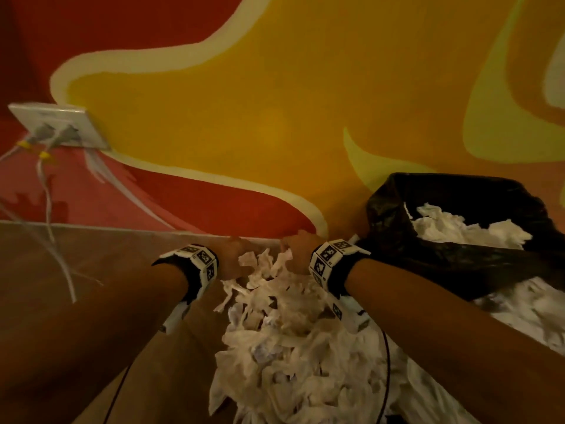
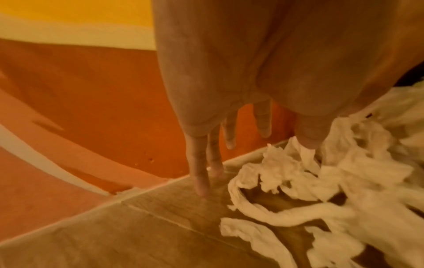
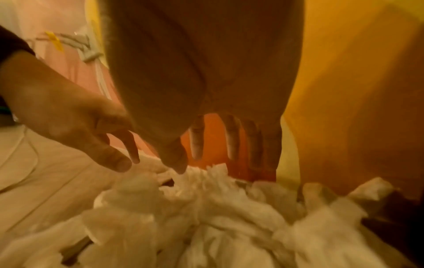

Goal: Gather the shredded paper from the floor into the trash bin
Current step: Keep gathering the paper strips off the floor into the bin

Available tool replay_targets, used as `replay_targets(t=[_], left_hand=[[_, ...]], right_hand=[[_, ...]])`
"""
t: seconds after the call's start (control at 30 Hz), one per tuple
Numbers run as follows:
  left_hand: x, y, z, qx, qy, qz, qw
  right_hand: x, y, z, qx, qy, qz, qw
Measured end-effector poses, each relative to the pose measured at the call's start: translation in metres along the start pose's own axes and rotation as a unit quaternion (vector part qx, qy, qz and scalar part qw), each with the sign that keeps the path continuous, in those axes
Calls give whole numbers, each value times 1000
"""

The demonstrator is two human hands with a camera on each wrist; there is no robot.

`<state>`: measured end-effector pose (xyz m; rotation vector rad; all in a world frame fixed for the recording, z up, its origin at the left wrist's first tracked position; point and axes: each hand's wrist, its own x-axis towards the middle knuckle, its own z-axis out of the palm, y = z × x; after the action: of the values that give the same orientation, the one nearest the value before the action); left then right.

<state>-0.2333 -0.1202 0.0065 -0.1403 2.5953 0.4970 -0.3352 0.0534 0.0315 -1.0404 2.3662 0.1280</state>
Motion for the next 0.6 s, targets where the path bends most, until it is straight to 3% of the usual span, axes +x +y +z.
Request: replay_targets(t=[0.1, 0.23, 0.47, 0.6], left_hand=[[11, 0, 21, 54, 51, -13, 997], [25, 1, 44, 84, -21, -46, 995], [29, -5, 56, 65, 28, -57, 996], [26, -6, 47, -17, 63, -80, 995]], right_hand=[[21, 4, 17, 1, -45, -12, 999], [42, 3, 43, -76, -73, -27, 994], [29, 4, 43, 8, -47, -18, 999], [15, 0, 27, 88, 15, -34, 995]])
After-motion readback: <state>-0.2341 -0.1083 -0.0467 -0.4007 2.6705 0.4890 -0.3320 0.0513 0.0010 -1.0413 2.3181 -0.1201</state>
